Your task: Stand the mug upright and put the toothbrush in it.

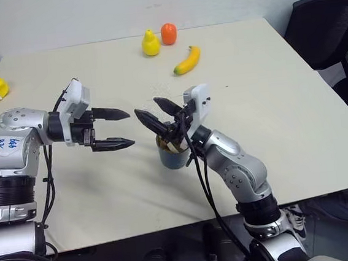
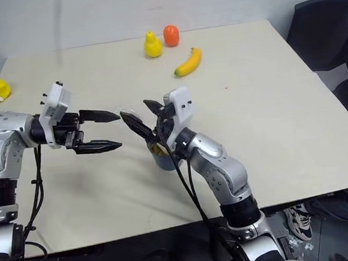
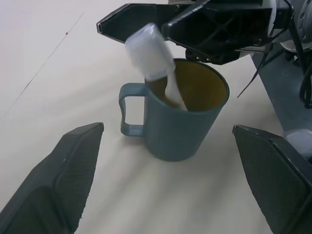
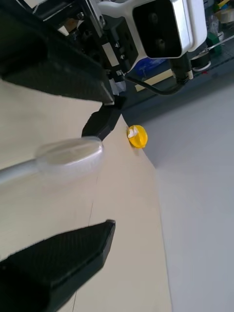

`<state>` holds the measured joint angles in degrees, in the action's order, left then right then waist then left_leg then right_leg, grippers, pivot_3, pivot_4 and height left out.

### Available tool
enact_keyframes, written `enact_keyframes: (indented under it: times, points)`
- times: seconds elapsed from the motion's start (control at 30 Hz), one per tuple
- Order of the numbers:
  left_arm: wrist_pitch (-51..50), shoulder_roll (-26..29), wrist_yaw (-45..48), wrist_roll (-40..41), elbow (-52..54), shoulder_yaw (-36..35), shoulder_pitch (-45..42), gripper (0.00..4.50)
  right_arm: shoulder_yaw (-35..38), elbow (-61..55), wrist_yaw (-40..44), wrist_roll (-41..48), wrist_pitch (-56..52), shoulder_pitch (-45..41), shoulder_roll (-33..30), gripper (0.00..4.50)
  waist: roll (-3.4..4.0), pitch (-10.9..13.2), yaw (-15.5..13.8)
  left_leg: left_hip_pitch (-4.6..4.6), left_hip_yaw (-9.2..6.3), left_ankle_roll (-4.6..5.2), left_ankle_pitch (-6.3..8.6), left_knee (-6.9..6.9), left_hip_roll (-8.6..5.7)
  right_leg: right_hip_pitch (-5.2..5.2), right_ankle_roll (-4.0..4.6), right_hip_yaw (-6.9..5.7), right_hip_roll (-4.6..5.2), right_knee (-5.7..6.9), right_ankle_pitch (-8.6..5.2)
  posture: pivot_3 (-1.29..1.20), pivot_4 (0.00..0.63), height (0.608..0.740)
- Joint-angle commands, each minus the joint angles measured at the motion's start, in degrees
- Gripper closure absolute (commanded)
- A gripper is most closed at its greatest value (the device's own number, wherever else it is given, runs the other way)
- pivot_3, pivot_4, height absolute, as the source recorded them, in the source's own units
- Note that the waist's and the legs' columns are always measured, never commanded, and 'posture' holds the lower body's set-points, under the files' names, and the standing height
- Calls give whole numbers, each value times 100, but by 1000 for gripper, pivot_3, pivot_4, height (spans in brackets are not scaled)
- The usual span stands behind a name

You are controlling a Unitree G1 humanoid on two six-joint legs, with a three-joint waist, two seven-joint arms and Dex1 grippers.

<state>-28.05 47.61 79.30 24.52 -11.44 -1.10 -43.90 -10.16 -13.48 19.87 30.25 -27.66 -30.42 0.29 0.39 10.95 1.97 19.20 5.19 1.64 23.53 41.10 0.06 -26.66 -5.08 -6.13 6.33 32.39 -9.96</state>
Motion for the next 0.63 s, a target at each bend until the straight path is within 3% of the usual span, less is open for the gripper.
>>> enact_keyframes:
  times: [0.03, 0.2, 0.33, 0.43, 0.53, 0.63]
  points:
    - [36, 2, 20, 36, 48, -31, -162, 0, 313, -769, 69, 242, -269, 49, -335, 14, 0, 0, -4, 0, 0, 0, 0, 0, -1, 0, 0, 0, 0, 0, 0, 0, 150, 740]
    - [72, -89, 103, 58, -70, -4, -241, 0, 1436, -1884, 231, 1460, -1566, -39, -1824, 14, 0, 0, -49, 3, -3, 1, 0, 3, -2, 0, 0, -1, 5, -1, 0, 0, 150, 740]
    - [119, -70, 245, 80, -162, -27, -309, 0, 2837, -2485, 2175, 2499, -2578, 732, -4815, 14, 14, 9, -146, 9, -6, 10, 6, 2, -2, 1, -1, -7, 6, -11, 0, 0, 150, 740]
    - [164, 9, 363, 78, -238, -40, -344, 0, 3494, -2497, 3429, 2439, -2586, 1666, -6201, 14, 4, 5, -191, 6, 3, 21, 15, -10, 7, 3, -3, -8, -6, -33, -1, 0, 150, 740]
    - [161, 89, 485, 88, -268, -39, -376, 0, 4066, -2380, 4128, 2552, -2545, 2192, -6688, 14, -13, 12, -174, 2, 20, 20, 19, -7, 13, 11, -10, 1, -10, -34, 4, 0, 150, 740]
    - [174, 123, 581, 90, -296, -34, -389, 0, 4097, -2273, 3994, 2638, -2496, 2147, -6633, 14, -18, 13, -178, 0, 11, 23, 19, 5, 13, 31, -19, 17, -4, -33, 16, 0, 150, 740]
